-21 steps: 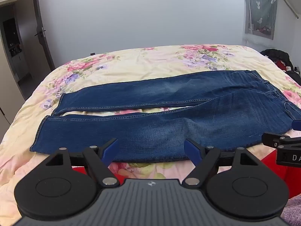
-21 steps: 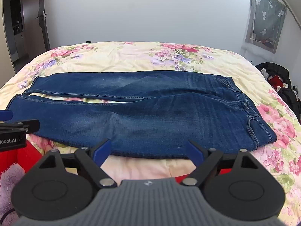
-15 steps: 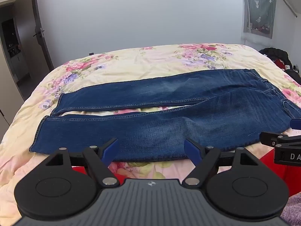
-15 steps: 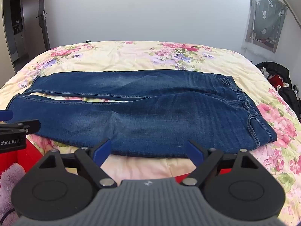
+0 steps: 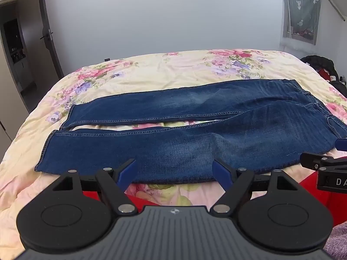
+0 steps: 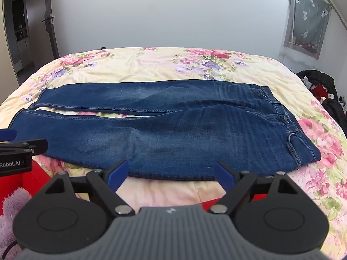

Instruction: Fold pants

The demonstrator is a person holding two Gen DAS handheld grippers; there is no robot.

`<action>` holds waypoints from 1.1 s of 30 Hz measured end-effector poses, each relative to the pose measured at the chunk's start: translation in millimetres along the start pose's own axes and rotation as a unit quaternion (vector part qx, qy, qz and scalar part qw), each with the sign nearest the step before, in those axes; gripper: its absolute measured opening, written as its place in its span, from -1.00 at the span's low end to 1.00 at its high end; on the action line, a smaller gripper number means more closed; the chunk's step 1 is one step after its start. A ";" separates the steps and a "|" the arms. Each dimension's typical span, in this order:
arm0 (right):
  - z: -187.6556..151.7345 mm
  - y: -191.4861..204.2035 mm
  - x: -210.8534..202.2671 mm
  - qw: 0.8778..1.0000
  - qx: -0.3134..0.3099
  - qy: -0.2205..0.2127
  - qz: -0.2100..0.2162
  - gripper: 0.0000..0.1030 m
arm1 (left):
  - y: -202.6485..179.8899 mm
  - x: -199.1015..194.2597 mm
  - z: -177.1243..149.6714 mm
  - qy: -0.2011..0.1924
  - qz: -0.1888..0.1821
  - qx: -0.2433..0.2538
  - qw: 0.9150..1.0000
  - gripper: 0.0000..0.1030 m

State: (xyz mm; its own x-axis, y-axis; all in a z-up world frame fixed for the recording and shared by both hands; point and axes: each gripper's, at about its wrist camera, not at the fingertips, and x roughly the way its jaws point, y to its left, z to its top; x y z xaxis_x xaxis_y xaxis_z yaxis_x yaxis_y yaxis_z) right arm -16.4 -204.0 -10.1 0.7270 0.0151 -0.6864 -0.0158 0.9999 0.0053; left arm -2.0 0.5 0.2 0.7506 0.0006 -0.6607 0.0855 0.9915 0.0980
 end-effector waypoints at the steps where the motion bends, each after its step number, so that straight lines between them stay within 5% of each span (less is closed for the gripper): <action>1: 0.1 0.3 0.0 1.000 0.000 0.000 -0.001 0.60 | 0.3 -0.4 0.0 0.000 0.000 0.000 1.000 0.78; 33: 0.4 2.8 -0.7 1.000 0.002 0.000 0.001 0.60 | -4.5 -1.4 -4.6 0.002 0.000 0.000 1.000 0.78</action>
State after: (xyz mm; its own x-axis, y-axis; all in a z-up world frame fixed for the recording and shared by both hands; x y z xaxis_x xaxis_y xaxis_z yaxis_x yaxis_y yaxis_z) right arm -16.7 -201.2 -9.3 0.7267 0.0165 -0.6868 -0.0135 0.9999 0.0097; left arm -6.5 -3.3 -2.7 0.7480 0.0008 -0.6637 0.0852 0.9916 0.0972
